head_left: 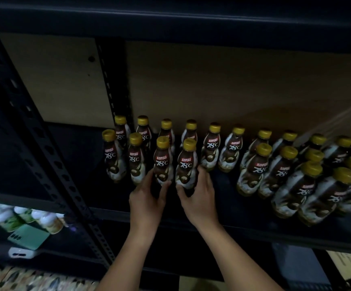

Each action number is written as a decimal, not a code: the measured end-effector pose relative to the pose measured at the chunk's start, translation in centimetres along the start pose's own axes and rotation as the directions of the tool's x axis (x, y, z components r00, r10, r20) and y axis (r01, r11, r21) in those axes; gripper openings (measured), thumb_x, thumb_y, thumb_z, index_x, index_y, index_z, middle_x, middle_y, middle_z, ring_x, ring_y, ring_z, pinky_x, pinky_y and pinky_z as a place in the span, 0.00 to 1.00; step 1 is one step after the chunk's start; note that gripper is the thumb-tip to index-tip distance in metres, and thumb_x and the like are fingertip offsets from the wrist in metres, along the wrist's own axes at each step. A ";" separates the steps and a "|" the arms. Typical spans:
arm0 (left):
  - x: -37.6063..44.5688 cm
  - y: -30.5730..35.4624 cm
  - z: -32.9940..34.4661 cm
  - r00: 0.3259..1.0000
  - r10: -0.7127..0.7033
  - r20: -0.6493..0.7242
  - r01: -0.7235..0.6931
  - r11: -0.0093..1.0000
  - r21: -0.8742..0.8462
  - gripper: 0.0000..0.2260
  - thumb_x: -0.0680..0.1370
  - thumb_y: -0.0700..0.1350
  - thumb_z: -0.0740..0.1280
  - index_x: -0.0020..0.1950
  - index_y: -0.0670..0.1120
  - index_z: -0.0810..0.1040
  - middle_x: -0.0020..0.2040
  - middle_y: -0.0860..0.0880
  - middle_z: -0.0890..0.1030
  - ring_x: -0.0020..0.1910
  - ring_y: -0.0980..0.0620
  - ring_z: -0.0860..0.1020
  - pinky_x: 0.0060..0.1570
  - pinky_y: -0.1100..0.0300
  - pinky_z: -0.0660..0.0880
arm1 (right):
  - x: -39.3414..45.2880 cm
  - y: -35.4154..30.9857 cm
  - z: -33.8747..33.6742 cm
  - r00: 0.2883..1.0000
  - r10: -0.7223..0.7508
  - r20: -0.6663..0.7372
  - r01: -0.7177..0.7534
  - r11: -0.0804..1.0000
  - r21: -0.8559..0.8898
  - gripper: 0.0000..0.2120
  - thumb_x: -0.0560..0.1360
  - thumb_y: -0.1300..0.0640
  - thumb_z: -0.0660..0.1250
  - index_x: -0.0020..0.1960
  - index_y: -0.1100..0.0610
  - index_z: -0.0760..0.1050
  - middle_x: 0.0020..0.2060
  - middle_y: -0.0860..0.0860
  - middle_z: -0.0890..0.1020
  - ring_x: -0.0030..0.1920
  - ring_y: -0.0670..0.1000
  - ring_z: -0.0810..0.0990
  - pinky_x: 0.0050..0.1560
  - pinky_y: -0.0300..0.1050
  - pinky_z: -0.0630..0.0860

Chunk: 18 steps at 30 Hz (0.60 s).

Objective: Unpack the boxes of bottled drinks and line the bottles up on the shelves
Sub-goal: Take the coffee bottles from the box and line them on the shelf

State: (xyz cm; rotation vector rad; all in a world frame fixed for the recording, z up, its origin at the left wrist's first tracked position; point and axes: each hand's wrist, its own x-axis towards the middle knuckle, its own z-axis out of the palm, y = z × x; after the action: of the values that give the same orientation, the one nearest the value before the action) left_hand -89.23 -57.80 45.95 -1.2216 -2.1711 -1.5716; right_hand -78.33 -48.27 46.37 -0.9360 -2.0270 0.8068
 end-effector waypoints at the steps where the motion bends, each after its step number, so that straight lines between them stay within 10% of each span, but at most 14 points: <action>1: 0.0 -0.1 0.0 1.000 0.013 -0.014 -0.013 1.000 0.011 0.20 0.78 0.48 0.75 0.69 0.46 0.79 0.61 0.52 0.83 0.61 0.59 0.80 0.60 0.62 0.78 | -0.1 0.0 0.1 1.000 -0.005 0.002 0.006 1.000 -0.012 0.34 0.76 0.51 0.72 0.77 0.54 0.61 0.71 0.50 0.69 0.72 0.50 0.67 0.71 0.46 0.67; 6: -0.6 -0.9 0.5 0.998 0.017 -0.068 -0.015 0.999 0.030 0.22 0.77 0.48 0.76 0.68 0.42 0.80 0.61 0.47 0.83 0.61 0.54 0.82 0.59 0.55 0.80 | -0.3 -0.2 0.2 1.000 0.006 0.016 -0.005 0.998 -0.059 0.35 0.78 0.49 0.71 0.79 0.54 0.58 0.74 0.51 0.65 0.74 0.50 0.64 0.71 0.41 0.62; 11: -0.8 -0.9 0.7 0.994 0.007 -0.110 -0.004 1.000 0.031 0.22 0.74 0.47 0.78 0.65 0.40 0.81 0.58 0.47 0.85 0.57 0.56 0.83 0.59 0.71 0.75 | -0.3 -0.3 0.2 1.000 0.005 -0.005 -0.005 0.999 -0.054 0.35 0.77 0.50 0.71 0.78 0.55 0.60 0.73 0.51 0.67 0.74 0.50 0.65 0.70 0.41 0.64; 18: -0.6 -1.5 0.8 0.994 0.006 -0.110 -0.005 1.000 0.011 0.22 0.76 0.49 0.77 0.66 0.41 0.81 0.59 0.47 0.85 0.58 0.55 0.83 0.55 0.55 0.82 | -0.5 -0.3 0.1 1.000 0.006 -0.007 -0.007 0.997 -0.071 0.35 0.77 0.50 0.71 0.78 0.55 0.59 0.73 0.51 0.68 0.73 0.50 0.66 0.69 0.41 0.64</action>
State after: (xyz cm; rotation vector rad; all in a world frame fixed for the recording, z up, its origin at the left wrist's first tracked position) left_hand -89.68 -57.53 44.16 -1.1087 -2.1034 -1.5838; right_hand -78.28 -48.86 46.41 -0.9846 -2.0594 0.7377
